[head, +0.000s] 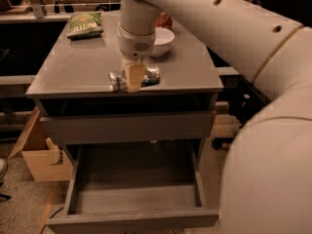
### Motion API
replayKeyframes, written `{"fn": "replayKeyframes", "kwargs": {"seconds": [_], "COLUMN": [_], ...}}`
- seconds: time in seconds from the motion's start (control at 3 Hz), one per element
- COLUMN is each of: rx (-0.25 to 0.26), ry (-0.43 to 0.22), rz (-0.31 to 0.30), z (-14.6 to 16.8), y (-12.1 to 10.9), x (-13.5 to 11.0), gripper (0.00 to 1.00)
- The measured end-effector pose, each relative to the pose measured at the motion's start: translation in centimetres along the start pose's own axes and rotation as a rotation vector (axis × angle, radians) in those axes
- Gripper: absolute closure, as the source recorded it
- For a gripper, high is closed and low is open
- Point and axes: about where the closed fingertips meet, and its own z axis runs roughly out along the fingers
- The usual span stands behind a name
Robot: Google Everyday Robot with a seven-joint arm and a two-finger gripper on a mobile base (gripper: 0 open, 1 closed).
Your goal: Place redbull can into middle drawer
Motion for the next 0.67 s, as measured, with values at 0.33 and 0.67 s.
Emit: {"fn": "replayKeyframes", "kwargs": {"seconds": [0.33,0.67], "rx": [-0.091,-0.093], "ry": [-0.012,-0.018], "rz": [0.111,0.118], "z": [2.07,2.72], "y": [4.73,4.89], "x": [2.63,2.63], "gripper": [1.00,1.00]}}
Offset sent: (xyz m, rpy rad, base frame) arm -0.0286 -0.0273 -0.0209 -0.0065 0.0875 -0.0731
